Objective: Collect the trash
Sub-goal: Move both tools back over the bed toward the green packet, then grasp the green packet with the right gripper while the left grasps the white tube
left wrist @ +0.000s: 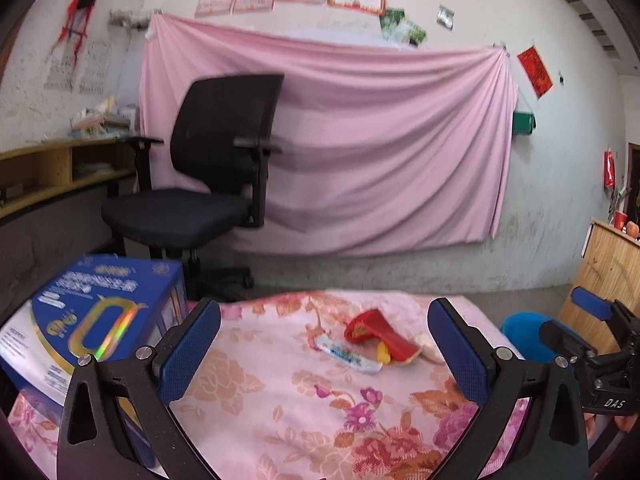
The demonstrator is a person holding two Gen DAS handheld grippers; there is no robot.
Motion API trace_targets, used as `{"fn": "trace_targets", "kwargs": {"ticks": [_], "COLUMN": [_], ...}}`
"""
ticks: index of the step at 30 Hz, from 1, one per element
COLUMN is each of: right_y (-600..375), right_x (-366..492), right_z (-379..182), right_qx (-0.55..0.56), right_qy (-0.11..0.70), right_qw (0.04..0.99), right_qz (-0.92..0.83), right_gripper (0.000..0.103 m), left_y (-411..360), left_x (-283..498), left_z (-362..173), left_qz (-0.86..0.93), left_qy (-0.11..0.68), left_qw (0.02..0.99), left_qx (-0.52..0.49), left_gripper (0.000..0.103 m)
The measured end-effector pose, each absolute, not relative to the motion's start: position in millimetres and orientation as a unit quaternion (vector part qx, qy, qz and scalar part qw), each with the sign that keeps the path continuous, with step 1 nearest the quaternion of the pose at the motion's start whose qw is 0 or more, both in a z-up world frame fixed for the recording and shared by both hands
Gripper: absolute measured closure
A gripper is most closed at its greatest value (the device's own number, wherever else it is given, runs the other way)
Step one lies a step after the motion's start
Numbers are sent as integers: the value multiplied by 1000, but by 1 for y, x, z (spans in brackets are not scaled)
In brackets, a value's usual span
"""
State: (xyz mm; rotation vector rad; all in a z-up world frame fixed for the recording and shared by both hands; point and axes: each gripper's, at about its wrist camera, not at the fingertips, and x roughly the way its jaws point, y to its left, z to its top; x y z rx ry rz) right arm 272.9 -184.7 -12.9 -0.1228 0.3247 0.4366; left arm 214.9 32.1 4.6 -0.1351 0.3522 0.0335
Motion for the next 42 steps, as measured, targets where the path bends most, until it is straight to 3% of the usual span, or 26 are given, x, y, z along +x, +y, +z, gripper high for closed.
{"fn": "trace_targets", "kwargs": {"ticks": [7,14,26,29,34,38,42], "right_y": [-181,-179,-161,-165,-181,-194,-192], "right_x": [320,349,356,359,373,381,379], "right_z": [-45,-72,-88,-88,-88,-90,-88], "right_qx": [-43,-31,-67,-60,-12,38,29], "right_qy": [315,410,457,457,460,465,465], "right_qw": [921,887,859,863,866,861,861], "right_qz": [223,209,220,208,195,204,206], "right_gripper": [0,0,7,18,49,52,52], "left_y": [27,26,14,8,-1,-8,-7], "left_x": [252,285,319,330,349,362,362], "left_z": [-19,-48,-64,-65,-77,-86,-90], "left_qz": [-8,-33,-57,-57,-50,-42,-32], "left_qy": [287,379,433,436,452,461,464], "left_qw": [956,921,897,897,890,886,885], "left_qx": [-69,-86,-71,-54,-29,-7,1], "left_gripper": [1,3,15,21,29,32,44]}}
